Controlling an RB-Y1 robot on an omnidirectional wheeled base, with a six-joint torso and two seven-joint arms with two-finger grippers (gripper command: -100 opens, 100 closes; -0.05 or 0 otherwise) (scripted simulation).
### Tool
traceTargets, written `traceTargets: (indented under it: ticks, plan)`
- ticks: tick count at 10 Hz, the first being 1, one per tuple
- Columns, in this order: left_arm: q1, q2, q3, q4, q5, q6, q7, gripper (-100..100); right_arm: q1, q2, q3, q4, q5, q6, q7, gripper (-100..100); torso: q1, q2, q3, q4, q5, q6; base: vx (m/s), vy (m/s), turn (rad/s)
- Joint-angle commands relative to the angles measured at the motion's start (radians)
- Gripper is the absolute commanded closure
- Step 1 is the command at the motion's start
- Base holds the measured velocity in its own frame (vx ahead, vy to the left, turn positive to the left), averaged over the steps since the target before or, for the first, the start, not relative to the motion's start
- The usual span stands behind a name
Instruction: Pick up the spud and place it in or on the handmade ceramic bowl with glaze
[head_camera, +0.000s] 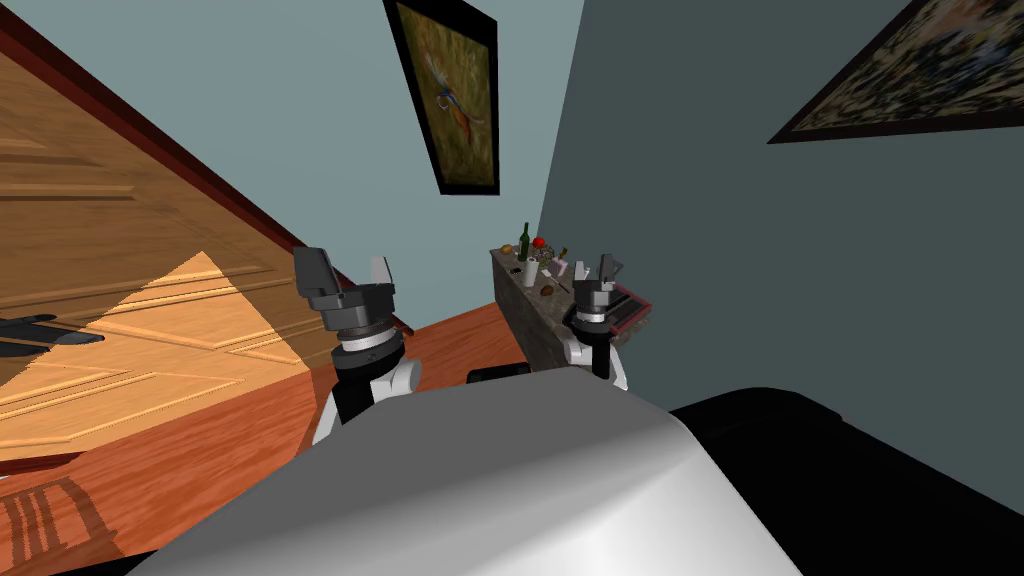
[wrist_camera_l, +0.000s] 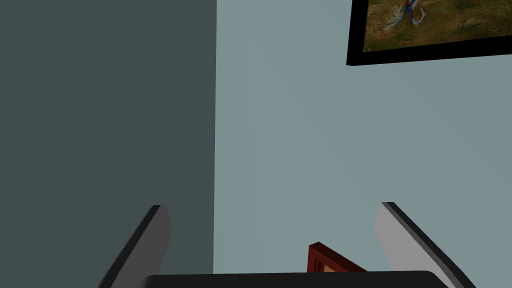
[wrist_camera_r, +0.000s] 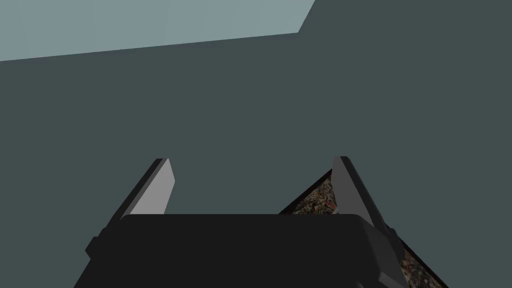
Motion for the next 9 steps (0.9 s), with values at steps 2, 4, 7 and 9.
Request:
traceTargets:
  ticks: [2,4,7,9]
  plan:
    - [0.000,0.000,0.000,0.000,0.000,0.000,0.000,0,-0.032,-0.054,-0.028,0.004,-0.007,0.046,0.012,-100,0.003,0.001,0.000,0.000,0.001,0.000,-0.018,0.081,-0.065]
    - [0.000,0.000,0.000,0.000,0.000,0.000,0.000,0,-0.065,-0.087,-0.056,0.011,-0.015,0.095,0.026,-100,0.008,0.001,0.001,0.000,0.002,0.000,-0.026,0.141,-0.076]
    - [0.000,0.000,0.000,0.000,0.000,0.000,0.000,0,-0.131,-0.136,-0.111,0.030,-0.032,0.189,0.056,-100,0.010,0.002,0.001,0.000,0.002,0.000,-0.032,0.161,-0.079]
    - [0.000,0.000,0.000,0.000,0.000,0.000,0.000,0,-0.157,-0.154,-0.131,0.040,-0.039,0.241,0.069,-100,0.008,0.002,0.001,0.000,0.002,0.000,-0.038,0.099,-0.029]
